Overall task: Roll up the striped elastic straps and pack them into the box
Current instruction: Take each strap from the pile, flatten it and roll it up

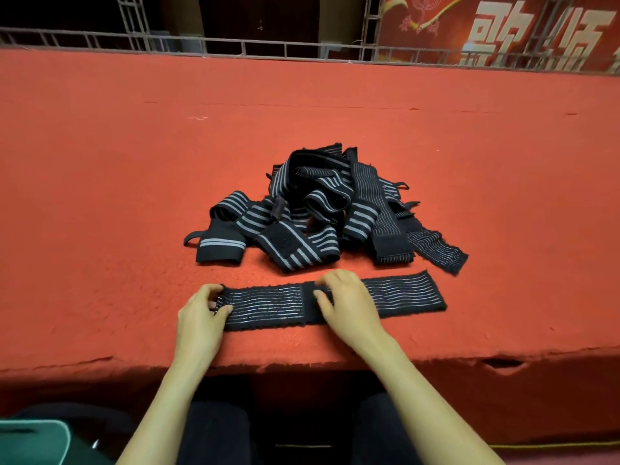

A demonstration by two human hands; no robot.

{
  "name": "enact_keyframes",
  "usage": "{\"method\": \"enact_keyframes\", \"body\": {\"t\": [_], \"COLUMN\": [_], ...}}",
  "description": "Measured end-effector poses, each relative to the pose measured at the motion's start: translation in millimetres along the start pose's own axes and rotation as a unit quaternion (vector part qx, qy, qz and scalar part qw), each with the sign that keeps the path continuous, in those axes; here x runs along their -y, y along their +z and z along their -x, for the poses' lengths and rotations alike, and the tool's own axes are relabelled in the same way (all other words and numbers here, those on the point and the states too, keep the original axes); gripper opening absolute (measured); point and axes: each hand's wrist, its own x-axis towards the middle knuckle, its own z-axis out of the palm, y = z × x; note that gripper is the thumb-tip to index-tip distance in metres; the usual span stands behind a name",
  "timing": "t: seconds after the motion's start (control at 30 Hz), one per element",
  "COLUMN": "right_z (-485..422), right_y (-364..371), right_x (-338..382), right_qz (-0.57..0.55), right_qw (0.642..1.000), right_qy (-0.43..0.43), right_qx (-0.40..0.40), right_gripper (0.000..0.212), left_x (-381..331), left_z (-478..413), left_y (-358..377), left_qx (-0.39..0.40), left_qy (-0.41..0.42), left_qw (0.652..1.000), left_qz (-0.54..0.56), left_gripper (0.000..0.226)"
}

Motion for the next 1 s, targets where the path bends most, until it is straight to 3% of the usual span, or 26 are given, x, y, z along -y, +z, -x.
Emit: {"method": "enact_keyframes", "body": {"t": [0.1, 0.17, 0.33, 0.43, 0.6, 0.87, 1.0], "right_z": [-9, -12, -7, -8, -5, -2, 1], "right_y": [17, 33, 54, 53, 57, 59, 59], "right_x": [35, 45, 44, 42, 41, 40, 38], "right_qz": [-0.083, -0.084, -0.062, -0.063, -0.069, -0.075, -0.087], "right_qw": [0.986, 0.978, 0.982, 0.983, 0.986, 0.987, 0.983], "right_qy": [-0.113, -0.141, -0.095, -0.093, -0.088, -0.082, -0.128], "right_qx": [0.095, 0.131, 0.148, 0.142, 0.126, 0.116, 0.103], "right_gripper": [0.023, 0.029, 0.04, 0.035, 0.033, 0.042, 0.043], "left_x": [1, 1, 2, 6, 1, -11, -13], "left_z": [0, 0, 0, 4, 14, 19, 22], "left_y": [0, -1, -2, 1, -2, -5, -3], "left_qx": [0.002, 0.006, 0.009, -0.01, -0.005, -0.055, -0.076], "left_qy": [-0.002, 0.0, -0.001, 0.009, -0.059, -0.021, 0.032], "left_qw": [1.0, 1.0, 1.0, 0.996, 0.978, 0.998, 0.996], "left_qz": [0.017, 0.021, 0.011, -0.089, -0.2, 0.025, 0.032], "left_gripper": [0.035, 0.035, 0.037, 0.037, 0.034, 0.016, 0.009]}}
